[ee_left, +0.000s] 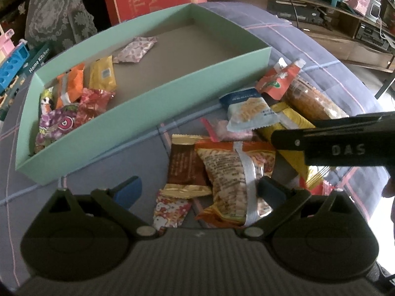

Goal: Organize snacks
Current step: 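Move both grippers to the remaining pile and grasp the yellow striped packet with the right gripper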

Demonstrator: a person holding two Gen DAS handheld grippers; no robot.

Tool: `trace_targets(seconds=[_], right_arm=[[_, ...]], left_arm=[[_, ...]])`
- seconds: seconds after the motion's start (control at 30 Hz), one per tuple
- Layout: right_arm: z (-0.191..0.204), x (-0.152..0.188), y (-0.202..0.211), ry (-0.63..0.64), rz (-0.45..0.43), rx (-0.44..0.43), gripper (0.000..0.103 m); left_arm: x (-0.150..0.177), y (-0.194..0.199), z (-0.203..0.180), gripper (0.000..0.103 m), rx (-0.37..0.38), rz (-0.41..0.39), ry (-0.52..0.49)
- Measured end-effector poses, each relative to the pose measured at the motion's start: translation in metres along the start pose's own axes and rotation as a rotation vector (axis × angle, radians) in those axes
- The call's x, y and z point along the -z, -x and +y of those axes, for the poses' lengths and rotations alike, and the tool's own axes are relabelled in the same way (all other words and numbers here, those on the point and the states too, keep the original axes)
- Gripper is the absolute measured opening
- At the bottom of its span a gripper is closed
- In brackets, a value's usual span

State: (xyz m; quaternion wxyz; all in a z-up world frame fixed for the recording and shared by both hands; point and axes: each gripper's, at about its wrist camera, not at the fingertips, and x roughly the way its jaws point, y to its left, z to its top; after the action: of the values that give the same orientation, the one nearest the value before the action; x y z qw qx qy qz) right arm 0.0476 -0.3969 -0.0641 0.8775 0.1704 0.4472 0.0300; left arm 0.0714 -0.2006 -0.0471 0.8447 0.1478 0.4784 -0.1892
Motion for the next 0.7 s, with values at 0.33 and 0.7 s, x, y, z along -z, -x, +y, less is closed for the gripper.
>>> trace_targets(seconds=[0.33,0.7], right_arm=[[-0.01,0.008,0.0,-0.003,-0.023,-0.025,0.05],[-0.001,0.011,0.004,0.012,-0.028,0.004,0.049]], left_arm=[[-0.004,-0.008,-0.027,0.096,-0.001,0.025,-0.115],[0.001,-0.01,-0.032,0.041,0.045,0.021,-0.151]])
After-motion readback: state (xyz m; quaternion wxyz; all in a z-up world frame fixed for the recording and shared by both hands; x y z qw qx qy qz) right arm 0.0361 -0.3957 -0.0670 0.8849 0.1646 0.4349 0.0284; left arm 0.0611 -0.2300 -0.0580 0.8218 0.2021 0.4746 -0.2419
